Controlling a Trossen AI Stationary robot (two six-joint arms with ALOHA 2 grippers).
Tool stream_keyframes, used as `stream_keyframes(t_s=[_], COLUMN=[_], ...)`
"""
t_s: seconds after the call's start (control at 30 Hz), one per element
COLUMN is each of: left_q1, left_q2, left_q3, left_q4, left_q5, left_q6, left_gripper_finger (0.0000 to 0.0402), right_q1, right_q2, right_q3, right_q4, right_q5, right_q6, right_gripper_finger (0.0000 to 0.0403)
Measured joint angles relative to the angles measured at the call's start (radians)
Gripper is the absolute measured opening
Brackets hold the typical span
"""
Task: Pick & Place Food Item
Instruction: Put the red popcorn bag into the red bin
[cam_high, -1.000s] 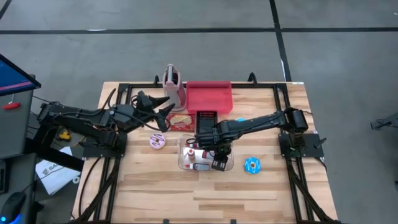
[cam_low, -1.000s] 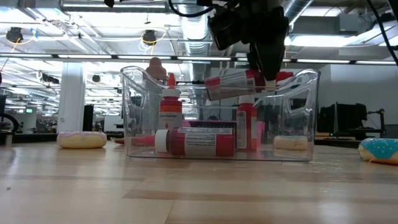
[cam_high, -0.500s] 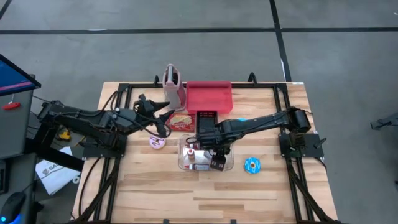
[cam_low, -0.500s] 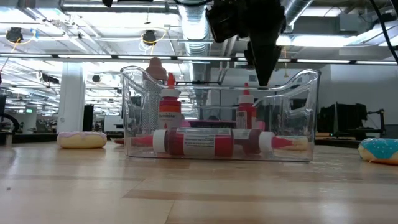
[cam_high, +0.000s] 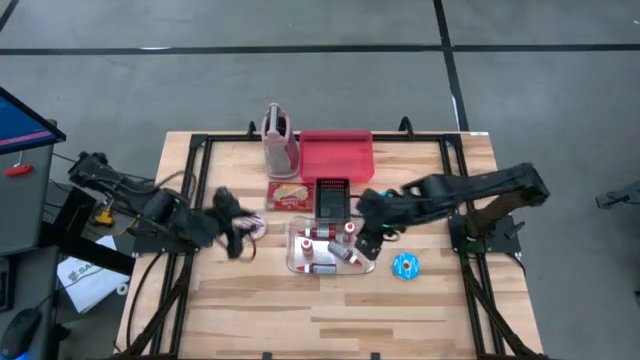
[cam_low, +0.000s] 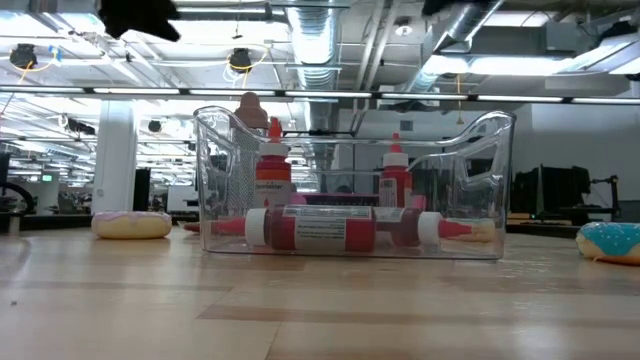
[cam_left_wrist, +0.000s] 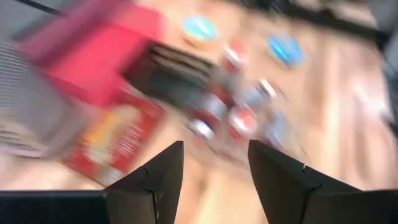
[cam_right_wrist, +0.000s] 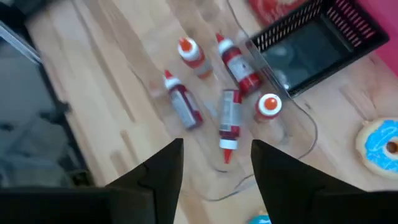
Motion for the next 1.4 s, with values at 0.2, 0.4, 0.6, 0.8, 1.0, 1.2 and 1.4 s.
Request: stream_keyframes(t_s=[0.2, 0.4, 0.6, 0.8, 1.0, 1.2, 1.4], left_q1=[-0.203, -0.245, -0.171, -0.049, 0.162, 0.381, 0.554], left_q2=[0.095, 0.171, 0.211, 0.233, 0.22, 0.219, 0.215], left_q3=[0.0, 0.0, 0.0, 0.0, 0.0, 0.0, -0.06], left_q4=[-0.072, -0.236, -0.267, -0.266, -0.234, -0.153, 0.019], left_q5=[0.078, 0.129, 0.246, 0.38, 0.46, 0.573, 0.699], left_q6=[-0.026, -0.237, -0.127, 0.12, 0.15, 0.076, -0.101], left_gripper_finger=[0.0178, 0.0218, 0.0274, 0.0286, 0.0278, 0.0265, 0.0263], right_q1=[0.134, 0.261, 0.319, 0.334, 0.355, 0.366, 0.366], right_q2=[-0.084, -0.096, -0.088, -0.111, -0.156, -0.193, -0.201], right_q3=[0.0, 0.0, 0.0, 0.0, 0.0, 0.0, 0.0], right_q4=[0.05, 0.052, 0.042, 0.017, -0.034, -0.119, -0.162], right_q5=[0.2, 0.349, 0.405, 0.459, 0.522, 0.575, 0.59], right_q6=[0.158, 0.223, 0.298, 0.351, 0.409, 0.477, 0.499], right_gripper_finger=[0.0193, 0.0203, 0.0212, 0.0212, 0.0212, 0.0212, 0.0212])
